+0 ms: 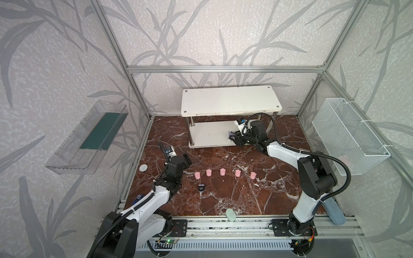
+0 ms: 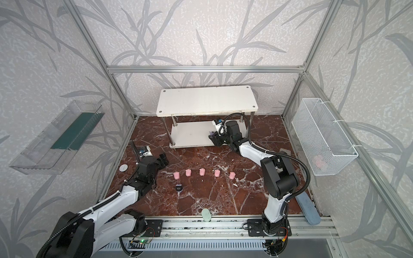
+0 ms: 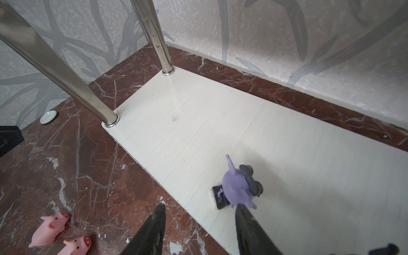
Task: Organize plastic toys on shelves
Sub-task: Rotate the plastic toy at the shelf.
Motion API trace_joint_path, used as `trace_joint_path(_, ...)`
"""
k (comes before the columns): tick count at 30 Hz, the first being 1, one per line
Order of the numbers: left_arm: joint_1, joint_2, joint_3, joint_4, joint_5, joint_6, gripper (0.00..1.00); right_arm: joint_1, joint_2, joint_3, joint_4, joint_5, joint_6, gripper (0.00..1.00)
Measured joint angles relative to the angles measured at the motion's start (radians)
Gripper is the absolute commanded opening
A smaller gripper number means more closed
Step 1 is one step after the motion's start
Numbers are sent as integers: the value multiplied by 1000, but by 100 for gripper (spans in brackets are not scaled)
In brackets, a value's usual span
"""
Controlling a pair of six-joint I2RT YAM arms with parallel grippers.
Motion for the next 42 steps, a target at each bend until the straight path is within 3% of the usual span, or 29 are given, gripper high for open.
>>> trace_joint_path(4,0,0,0,0,0,0,84,1,0,-16,19,-6,15,51)
trace_joint_path(8,0,4,0,0,0,0,84,13,-1,-55,30,2,31,44)
trace_joint_path(13,0,24,0,7,1,0,84,43,-8,-95,29,29,45,24)
trace_joint_path(15,0,31,0,10,2,-2,84,55,-13,-95,28,42,47,9)
trace_joint_path(17,0,36,0,15,2,-2,84,64,-18,-95,28,48,51,0)
trace_joint_path(26,0,49,0,32,3,-3,84,100,-11,-76,13,69,56,0)
trace_joint_path(42,2,56,0,44,2,-3,84,131,143,84,-48,160,60,0)
